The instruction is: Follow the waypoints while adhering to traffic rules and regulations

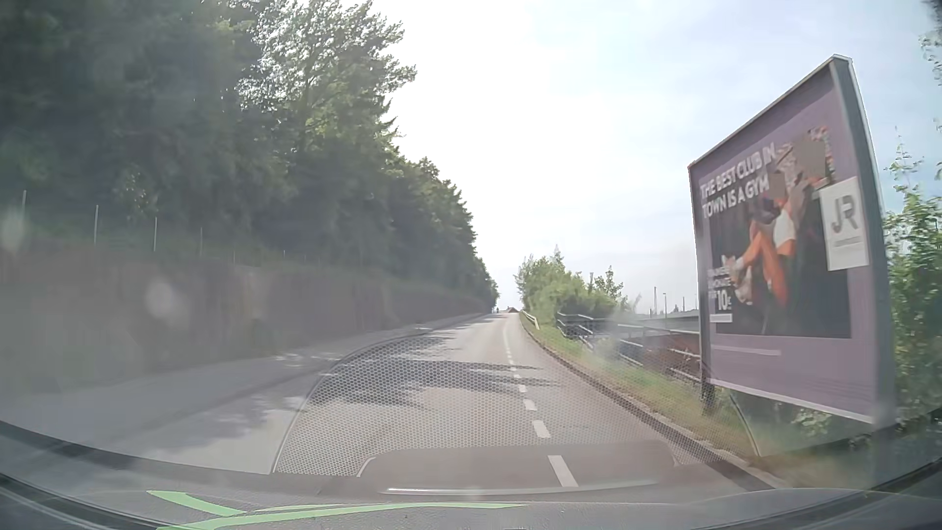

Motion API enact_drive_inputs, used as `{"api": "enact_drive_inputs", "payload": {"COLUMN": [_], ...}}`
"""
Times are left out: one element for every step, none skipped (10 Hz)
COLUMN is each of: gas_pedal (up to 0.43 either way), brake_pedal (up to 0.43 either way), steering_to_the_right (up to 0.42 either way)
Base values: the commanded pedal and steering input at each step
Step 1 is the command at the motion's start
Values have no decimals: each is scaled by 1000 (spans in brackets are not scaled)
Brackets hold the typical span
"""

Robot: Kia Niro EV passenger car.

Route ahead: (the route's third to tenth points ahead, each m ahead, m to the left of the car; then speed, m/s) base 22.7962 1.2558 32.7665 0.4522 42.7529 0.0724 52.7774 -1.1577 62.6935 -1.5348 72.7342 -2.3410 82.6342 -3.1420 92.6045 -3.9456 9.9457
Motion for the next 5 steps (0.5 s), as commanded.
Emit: {"api": "enact_drive_inputs", "payload": {"gas_pedal": [220, 220, 220, 220, 220], "brake_pedal": [0, 0, 0, 0, 0], "steering_to_the_right": [15, 15, 15, 14, 12]}}
